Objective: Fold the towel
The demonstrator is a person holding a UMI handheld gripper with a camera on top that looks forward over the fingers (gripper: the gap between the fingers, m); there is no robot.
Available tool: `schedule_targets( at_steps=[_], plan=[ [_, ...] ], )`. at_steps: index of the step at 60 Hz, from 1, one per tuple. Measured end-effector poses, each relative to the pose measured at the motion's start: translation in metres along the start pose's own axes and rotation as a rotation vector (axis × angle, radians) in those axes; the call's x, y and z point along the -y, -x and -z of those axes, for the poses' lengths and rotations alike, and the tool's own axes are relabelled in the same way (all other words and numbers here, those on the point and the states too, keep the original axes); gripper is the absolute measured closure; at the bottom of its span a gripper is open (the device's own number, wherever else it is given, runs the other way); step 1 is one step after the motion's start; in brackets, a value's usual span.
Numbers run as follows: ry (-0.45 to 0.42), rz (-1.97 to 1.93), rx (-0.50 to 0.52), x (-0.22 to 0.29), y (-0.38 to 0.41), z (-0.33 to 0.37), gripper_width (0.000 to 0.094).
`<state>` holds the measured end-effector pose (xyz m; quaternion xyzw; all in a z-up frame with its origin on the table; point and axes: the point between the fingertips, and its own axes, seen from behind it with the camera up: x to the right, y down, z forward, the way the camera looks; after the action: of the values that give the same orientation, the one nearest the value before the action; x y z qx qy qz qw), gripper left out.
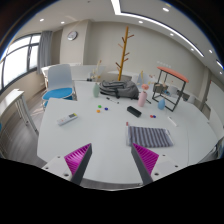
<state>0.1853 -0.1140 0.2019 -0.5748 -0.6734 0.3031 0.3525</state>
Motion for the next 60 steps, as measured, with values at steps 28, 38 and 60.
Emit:
schedule_targets(
  at_steps=[28,38,60],
  plan=[
    [0.033,-0.044,-0.066,-0.011,-0.116,-0.185,0.0083],
    [0.079,-0.059,-0.011,-0.027,-0.119,-0.265,0.0085],
    [0.134,-0.016,0.04,-0.059,-0.105,-0.337,0.0708]
  ],
)
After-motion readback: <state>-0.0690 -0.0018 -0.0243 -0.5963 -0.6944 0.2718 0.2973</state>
